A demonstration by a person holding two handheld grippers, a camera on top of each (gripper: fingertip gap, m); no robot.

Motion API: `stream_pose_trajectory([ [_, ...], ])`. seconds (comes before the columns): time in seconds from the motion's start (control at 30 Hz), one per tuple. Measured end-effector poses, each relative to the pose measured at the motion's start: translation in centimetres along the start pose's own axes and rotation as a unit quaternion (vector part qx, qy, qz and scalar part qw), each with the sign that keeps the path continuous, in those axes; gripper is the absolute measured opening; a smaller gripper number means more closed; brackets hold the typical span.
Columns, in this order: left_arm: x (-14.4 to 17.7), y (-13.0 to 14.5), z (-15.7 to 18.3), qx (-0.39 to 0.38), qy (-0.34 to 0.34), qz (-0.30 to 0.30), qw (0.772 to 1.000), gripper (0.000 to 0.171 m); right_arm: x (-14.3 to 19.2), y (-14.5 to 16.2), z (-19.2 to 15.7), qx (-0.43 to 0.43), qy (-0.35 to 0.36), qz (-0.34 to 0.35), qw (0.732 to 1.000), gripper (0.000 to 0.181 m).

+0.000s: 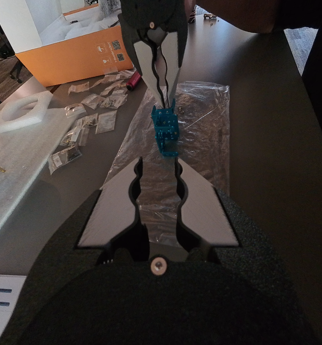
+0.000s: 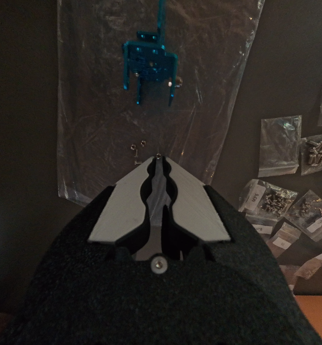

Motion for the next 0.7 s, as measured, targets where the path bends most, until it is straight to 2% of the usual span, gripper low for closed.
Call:
stream_pose_trajectory([
  [0.4,0.1,-0.1,0.1,-0.005,-0.003,0.001,1.0,0.034,-0.5,-0.3,-0.2,0.019,0.015,-0.019,1.0,0.004],
  [0.53,0.1,-0.2,0.0,-0.003,-0.005,0.002,1.0,0.034,0.2,-0.3,-0.1,0.008,0.001,0.021,1.0,0.004],
  [0.7,-1.0,0.0,0.0,0.035,0.009,0.0,0.999,0.033,1.0,-0.7,0.1,0.005,-0.01,0.111,0.994,0.0],
])
Point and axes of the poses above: each gripper's, where its closed fingertips meet, x back along the fingers, y out of its underside, z = x × y across the jaws, the point moved 6 cm from there along x, back along the fingers, and after that the axes turned 1 degree about x, right-handed, at the moved point
